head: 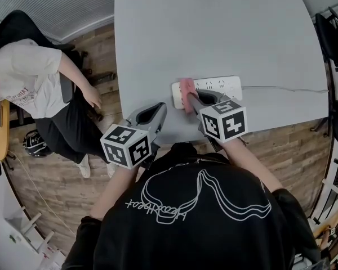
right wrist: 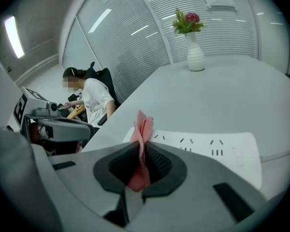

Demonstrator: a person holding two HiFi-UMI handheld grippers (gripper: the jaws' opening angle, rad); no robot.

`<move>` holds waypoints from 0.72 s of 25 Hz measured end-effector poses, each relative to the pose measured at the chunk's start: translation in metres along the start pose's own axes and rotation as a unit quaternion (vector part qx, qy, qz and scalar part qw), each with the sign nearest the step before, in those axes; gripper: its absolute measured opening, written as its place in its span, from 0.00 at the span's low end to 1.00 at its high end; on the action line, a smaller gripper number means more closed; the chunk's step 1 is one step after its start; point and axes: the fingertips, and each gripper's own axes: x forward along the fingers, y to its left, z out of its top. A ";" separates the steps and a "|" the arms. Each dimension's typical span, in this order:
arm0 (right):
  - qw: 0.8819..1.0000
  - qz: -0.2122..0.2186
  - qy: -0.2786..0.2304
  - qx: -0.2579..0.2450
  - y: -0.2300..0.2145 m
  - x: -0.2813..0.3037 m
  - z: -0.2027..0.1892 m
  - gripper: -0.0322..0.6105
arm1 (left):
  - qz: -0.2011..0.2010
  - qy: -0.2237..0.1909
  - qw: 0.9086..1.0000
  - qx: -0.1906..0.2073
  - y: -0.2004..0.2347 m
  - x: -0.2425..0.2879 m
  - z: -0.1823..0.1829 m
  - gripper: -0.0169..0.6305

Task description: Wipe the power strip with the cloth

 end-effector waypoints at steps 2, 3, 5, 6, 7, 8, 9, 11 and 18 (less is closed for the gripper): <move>1.000 -0.006 -0.002 0.003 -0.007 -0.004 0.001 0.11 | -0.001 0.001 1.000 0.003 -0.001 0.002 0.004 0.05; 1.000 -0.009 -0.003 0.006 -0.011 -0.006 0.001 0.11 | -0.002 0.001 1.000 0.005 0.000 0.002 0.005 0.05; 1.000 -0.015 -0.006 0.011 -0.018 -0.009 0.000 0.11 | -0.003 0.002 1.000 0.007 0.001 0.004 0.007 0.05; 1.000 -0.018 -0.007 0.013 -0.021 -0.010 -0.001 0.11 | -0.005 0.002 1.000 0.008 0.002 0.005 0.007 0.05; 1.000 -0.021 -0.007 0.013 -0.025 -0.012 -0.002 0.11 | -0.006 0.002 1.000 0.009 0.002 0.006 0.007 0.05; 1.000 -0.025 -0.008 0.013 -0.028 -0.013 -0.003 0.11 | -0.007 0.003 1.000 0.011 0.001 0.007 0.007 0.05; 0.999 -0.028 -0.008 0.013 -0.032 -0.016 -0.003 0.11 | -0.007 0.003 1.000 0.012 0.001 0.009 0.007 0.05; 0.999 -0.035 -0.010 0.015 -0.039 -0.022 -0.004 0.11 | -0.008 0.003 1.000 0.013 0.000 0.011 0.010 0.05; 0.998 -0.055 -0.013 0.016 -0.058 -0.034 -0.007 0.11 | -0.009 0.001 1.000 0.016 0.003 0.013 0.018 0.05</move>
